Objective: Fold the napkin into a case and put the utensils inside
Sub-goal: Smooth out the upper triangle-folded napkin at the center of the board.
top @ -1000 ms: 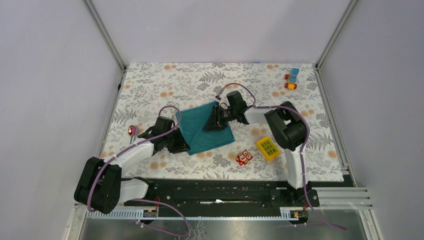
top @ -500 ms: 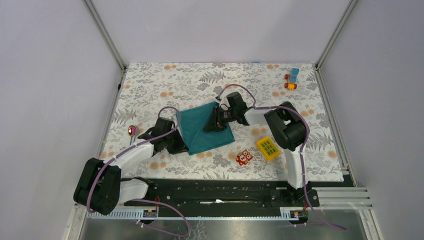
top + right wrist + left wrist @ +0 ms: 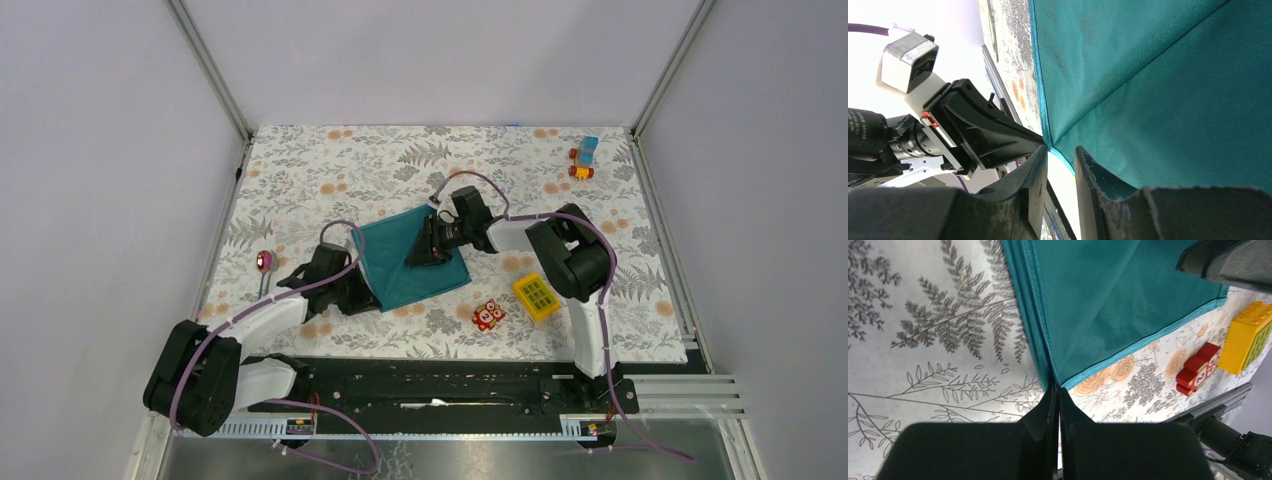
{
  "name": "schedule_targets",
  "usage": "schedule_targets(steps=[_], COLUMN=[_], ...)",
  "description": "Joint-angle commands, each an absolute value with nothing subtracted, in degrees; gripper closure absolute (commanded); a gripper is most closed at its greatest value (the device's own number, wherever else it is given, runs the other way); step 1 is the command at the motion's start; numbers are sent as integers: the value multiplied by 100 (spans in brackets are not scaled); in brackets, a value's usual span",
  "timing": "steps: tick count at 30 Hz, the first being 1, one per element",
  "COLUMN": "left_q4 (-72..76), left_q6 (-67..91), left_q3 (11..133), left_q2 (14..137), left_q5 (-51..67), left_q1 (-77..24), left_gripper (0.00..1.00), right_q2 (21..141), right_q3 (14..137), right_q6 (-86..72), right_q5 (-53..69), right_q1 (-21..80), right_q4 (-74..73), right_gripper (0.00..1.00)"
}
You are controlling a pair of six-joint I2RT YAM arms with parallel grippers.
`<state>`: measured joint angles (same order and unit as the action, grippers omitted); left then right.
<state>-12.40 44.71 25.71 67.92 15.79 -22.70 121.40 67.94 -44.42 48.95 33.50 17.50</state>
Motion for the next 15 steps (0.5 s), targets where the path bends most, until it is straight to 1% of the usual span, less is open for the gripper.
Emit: schedule_targets(steps=[1, 5, 7, 9, 13, 15], left_q4=[-928, -879, -915, -1014, -1447, -1690], left_q6=[4636, 4701, 4732, 4769, 4737, 4734], left_q3=[2331, 2202, 2183, 2182, 2406, 2581], left_q2=[6567, 6567, 6589, 6520, 6117, 5901], left_q5=[1696, 1608, 1571, 1522, 1431, 1417], left_q1=[-2301, -2302, -2303, -2303, -2303, -2303], left_gripper=[99, 98, 95, 90, 83, 75], right_q2=[12201, 12220, 12221, 12212, 12199, 12191], right_q3=[6802, 6839, 6867, 6909, 7027, 7108], right_q6=[-4473, -4501, -4509, -4480, -4432, -4406], right_q5=[4887, 4892, 4895, 4892, 4878, 4871], right_q1=[3427, 3463, 3485, 3509, 3526, 3524], right_q4=[1946, 1935, 1919, 1864, 1743, 1694], right_gripper=[67, 67, 67, 67, 67, 67])
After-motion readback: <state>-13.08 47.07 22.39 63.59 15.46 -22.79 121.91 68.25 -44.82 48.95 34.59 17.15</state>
